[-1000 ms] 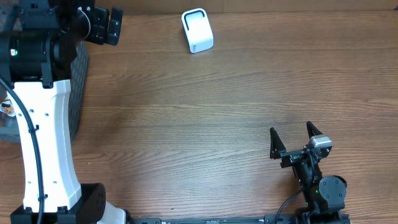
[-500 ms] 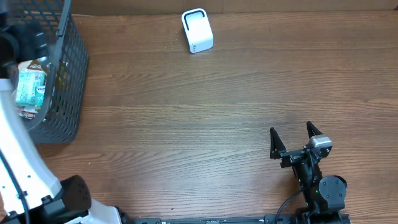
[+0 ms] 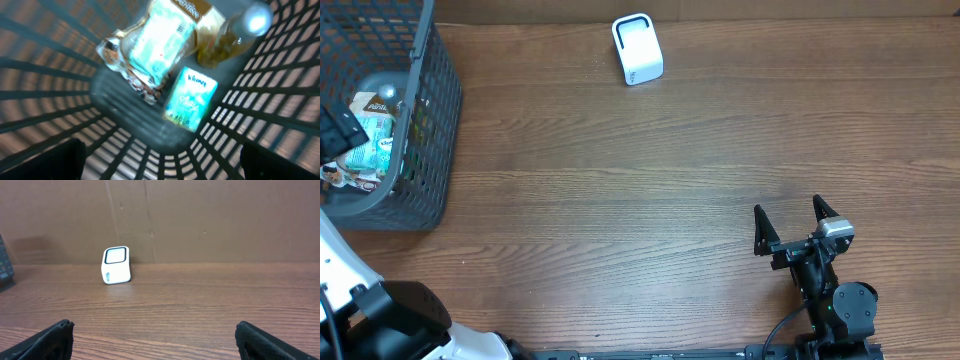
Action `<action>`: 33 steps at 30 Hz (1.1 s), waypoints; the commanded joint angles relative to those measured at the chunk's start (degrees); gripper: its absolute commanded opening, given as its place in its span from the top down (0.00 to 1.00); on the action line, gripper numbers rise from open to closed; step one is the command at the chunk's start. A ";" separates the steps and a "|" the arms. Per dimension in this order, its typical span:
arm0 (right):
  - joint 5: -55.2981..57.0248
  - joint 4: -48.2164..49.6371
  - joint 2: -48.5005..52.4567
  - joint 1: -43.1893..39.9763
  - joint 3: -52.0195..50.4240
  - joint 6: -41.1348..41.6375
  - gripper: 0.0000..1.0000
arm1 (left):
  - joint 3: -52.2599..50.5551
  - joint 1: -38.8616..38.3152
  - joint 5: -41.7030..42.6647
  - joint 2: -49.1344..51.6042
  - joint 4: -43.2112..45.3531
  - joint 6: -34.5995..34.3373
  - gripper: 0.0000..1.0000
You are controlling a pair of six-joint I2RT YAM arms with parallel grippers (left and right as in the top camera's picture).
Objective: Scan the item barcode
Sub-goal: 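Reach the left gripper up and down into the grey basket, then grasp the Kleenex pack on the green-capped jar with the left gripper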
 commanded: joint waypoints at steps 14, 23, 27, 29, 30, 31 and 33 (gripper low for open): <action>0.76 0.15 -0.52 0.26 -0.61 -0.09 0.00 | -12.00 0.22 5.29 1.70 10.45 5.90 0.00; 0.76 0.15 -0.52 0.26 -0.61 -0.09 0.00 | -12.48 0.22 12.76 9.16 11.17 10.86 0.01; 0.76 0.15 -0.52 0.26 -0.61 -0.09 0.00 | -12.48 0.22 13.00 11.63 11.54 11.28 0.00; 0.76 0.15 -0.52 0.26 -0.61 -0.09 0.00 | -12.48 0.22 13.00 12.48 11.69 11.28 0.01; 0.76 0.15 -0.52 0.26 -0.61 -0.09 0.00 | -12.48 0.22 12.94 12.81 11.74 11.28 0.01; 0.76 0.15 -0.52 0.26 -0.61 -0.09 0.00 | -12.48 0.22 12.72 13.07 11.82 11.28 0.00; 0.76 0.15 -0.52 0.26 -0.61 -0.09 0.00 | -12.48 0.22 12.59 13.64 11.87 11.28 0.00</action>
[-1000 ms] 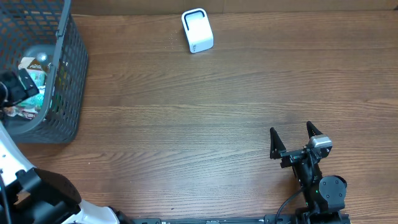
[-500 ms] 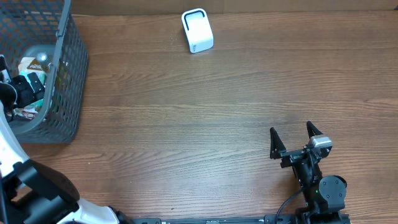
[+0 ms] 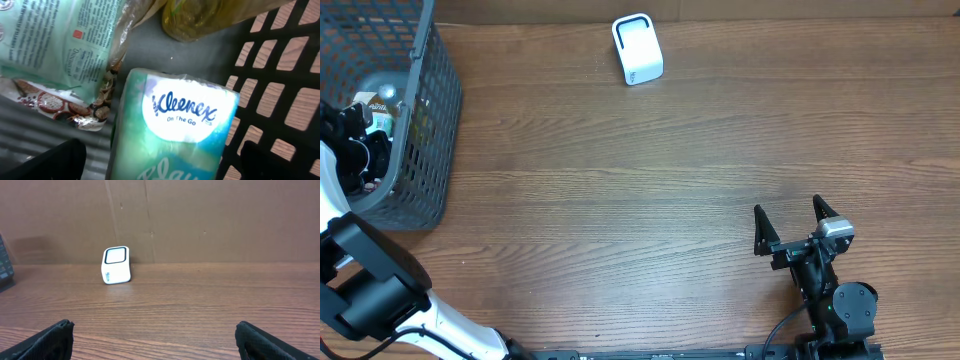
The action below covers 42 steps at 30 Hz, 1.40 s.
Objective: Scan the item barcode
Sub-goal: 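Grasp the Kleenex pack on the green-capped jar with the left gripper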
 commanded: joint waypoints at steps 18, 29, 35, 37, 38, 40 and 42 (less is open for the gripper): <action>0.74 0.17 -0.52 0.28 -0.61 -0.07 0.00 | -1.92 0.24 0.81 3.78 2.05 1.64 0.04; 0.74 0.17 -0.52 0.28 -0.61 -0.07 0.00 | -2.10 0.24 -1.77 3.80 2.47 1.60 0.08; 0.74 0.17 -0.52 0.28 -0.61 -0.07 0.00 | -2.10 0.24 -4.17 3.80 2.78 0.96 0.12; 0.74 0.17 -0.52 0.28 -0.61 -0.07 0.00 | -2.10 0.24 -6.34 3.80 2.78 -0.50 0.14; 0.74 0.17 -0.52 0.28 -0.61 -0.07 0.00 | -2.10 0.24 -7.04 3.80 2.78 -1.33 0.14; 0.74 0.17 -0.52 0.28 -0.61 -0.07 0.00 | -2.10 0.24 -7.15 3.80 2.78 -1.68 0.16; 0.74 0.17 -0.52 0.28 -0.61 -0.07 0.00 | -2.10 0.22 -7.15 3.80 2.89 -1.68 0.16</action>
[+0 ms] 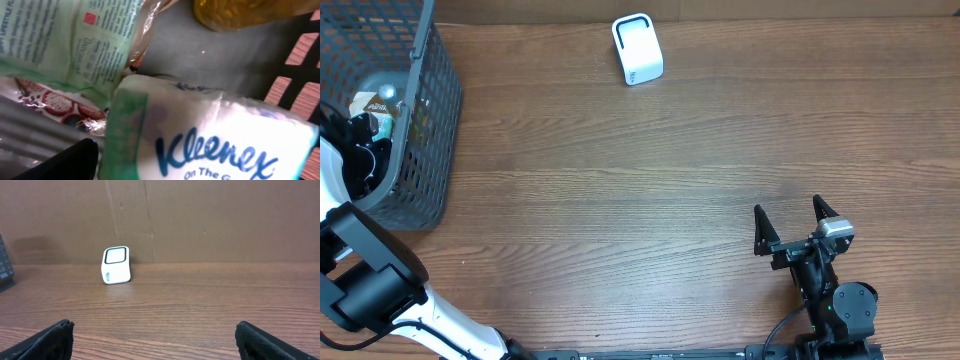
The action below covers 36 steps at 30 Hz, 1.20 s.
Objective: Scan the item barcode
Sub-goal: 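Grasp the Kleenex pack on the green-capped jar with the left gripper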
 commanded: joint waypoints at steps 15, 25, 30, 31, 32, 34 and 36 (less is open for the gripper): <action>0.76 0.17 -0.52 0.28 -0.61 -0.09 0.00 | -0.39 -1.16 -1.57 1.09 0.35 -2.27 0.11; 0.76 0.17 -0.52 0.28 -0.61 -0.09 0.00 | -0.39 -1.42 -1.73 1.11 0.76 -2.23 0.16; 0.76 0.17 -0.52 0.28 -0.61 -0.09 0.00 | -0.44 -1.42 -1.73 1.44 0.74 -2.23 0.12; 0.76 0.17 -0.52 0.28 -0.61 -0.09 0.00 | -0.46 -1.42 -1.73 1.60 0.81 -2.23 0.12; 0.76 0.17 -0.52 0.28 -0.61 -0.09 0.00 | -0.46 -1.42 -1.73 1.79 0.90 -2.23 0.12; 0.76 0.17 -0.52 0.28 -0.61 -0.09 0.00 | -0.46 -1.42 -1.75 2.12 0.94 -2.21 0.13; 0.76 0.17 -0.52 0.28 -0.61 -0.09 0.00 | -0.46 -1.42 -1.79 2.23 1.11 -2.19 0.16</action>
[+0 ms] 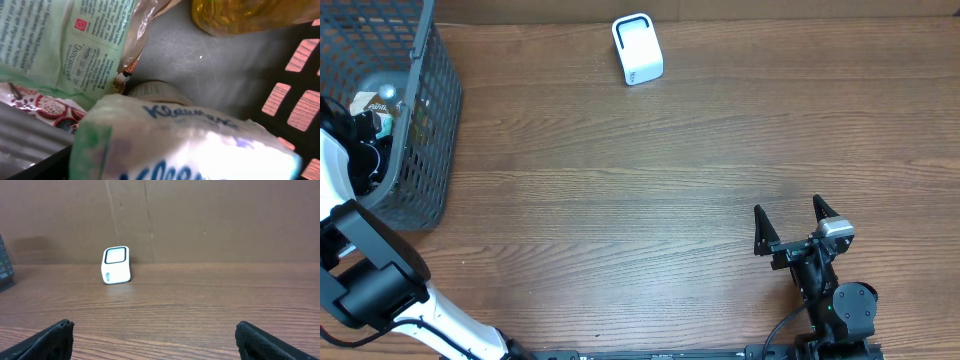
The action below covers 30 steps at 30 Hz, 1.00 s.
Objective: Scan the item barcode
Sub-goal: 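Grasp the Kleenex pack on the green-capped jar with the left gripper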
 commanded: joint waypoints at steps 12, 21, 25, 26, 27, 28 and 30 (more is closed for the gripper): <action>0.76 0.17 -0.52 0.28 -0.61 -0.09 0.00 | -0.63 -0.22 -0.28 1.77 0.61 -0.61 0.17; 0.76 0.17 -0.52 0.28 -0.61 -0.09 0.00 | -0.79 -0.22 -0.13 1.64 0.13 -0.63 0.43; 0.76 0.17 -0.52 0.28 -0.61 -0.09 0.00 | 0.00 -0.22 -0.20 1.27 -0.44 -0.85 0.46; 0.76 0.17 -0.52 0.28 -0.61 -0.09 0.00 | 0.50 -0.20 -0.20 1.05 -0.72 -0.85 0.47; 0.76 0.17 -0.52 0.28 -0.61 -0.09 0.00 | 1.09 -0.17 -0.24 0.83 -0.96 -0.87 0.48; 0.76 0.17 -0.52 0.28 -0.61 -0.09 0.00 | 2.19 -0.15 -0.35 0.44 -1.57 -0.92 0.48; 0.76 0.17 -0.52 0.28 -0.61 -0.09 0.00 | 4.68 -0.15 -1.01 -0.22 -3.04 -1.99 0.49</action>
